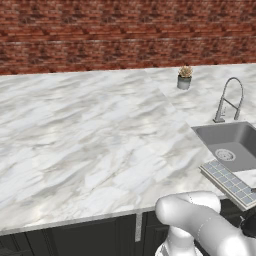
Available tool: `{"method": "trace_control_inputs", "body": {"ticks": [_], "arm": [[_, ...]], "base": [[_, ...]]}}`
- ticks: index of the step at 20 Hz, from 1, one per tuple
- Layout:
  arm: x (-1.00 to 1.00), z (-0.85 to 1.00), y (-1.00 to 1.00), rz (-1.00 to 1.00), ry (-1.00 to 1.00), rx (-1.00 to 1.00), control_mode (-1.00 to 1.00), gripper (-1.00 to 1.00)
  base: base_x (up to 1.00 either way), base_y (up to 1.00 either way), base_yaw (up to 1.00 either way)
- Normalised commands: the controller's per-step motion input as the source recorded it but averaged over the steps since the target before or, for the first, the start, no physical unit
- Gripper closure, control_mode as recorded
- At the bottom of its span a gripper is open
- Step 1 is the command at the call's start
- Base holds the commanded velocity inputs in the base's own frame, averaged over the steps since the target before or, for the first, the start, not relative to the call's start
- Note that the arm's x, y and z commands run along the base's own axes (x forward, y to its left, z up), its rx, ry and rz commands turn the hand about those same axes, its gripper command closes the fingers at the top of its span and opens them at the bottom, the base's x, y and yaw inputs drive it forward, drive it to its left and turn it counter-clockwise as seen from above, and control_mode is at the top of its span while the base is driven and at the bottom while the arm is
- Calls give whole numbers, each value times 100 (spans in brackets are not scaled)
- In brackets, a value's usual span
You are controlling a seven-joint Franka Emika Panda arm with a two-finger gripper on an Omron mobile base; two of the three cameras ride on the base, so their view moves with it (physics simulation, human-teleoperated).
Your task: The ice cube tray has been filled with water. Take the tray and place it in the freezer to make ice. Close the freezer door after placing the tray.
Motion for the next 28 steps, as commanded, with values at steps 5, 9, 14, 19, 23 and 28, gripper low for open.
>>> {"method": "trace_control_inputs", "body": {"ticks": [5, 9, 14, 19, 23, 28], "arm": [[17, -17, 0, 2, -1, 0, -100, -100], [17, -18, 0, 0, -2, 0, -100, -100], [16, -12, 0, 0, -1, 0, -100, -100], [18, -1, 6, 0, 0, 0, -100, 100], [11, 0, 11, 0, 0, 0, -100, 100], [3, 1, 10, 0, 0, 0, -100, 100]], "base": [[0, 0, 0], [0, 0, 0], [0, 0, 0], [0, 0, 0], [0, 0, 0], [0, 0, 0]]}}
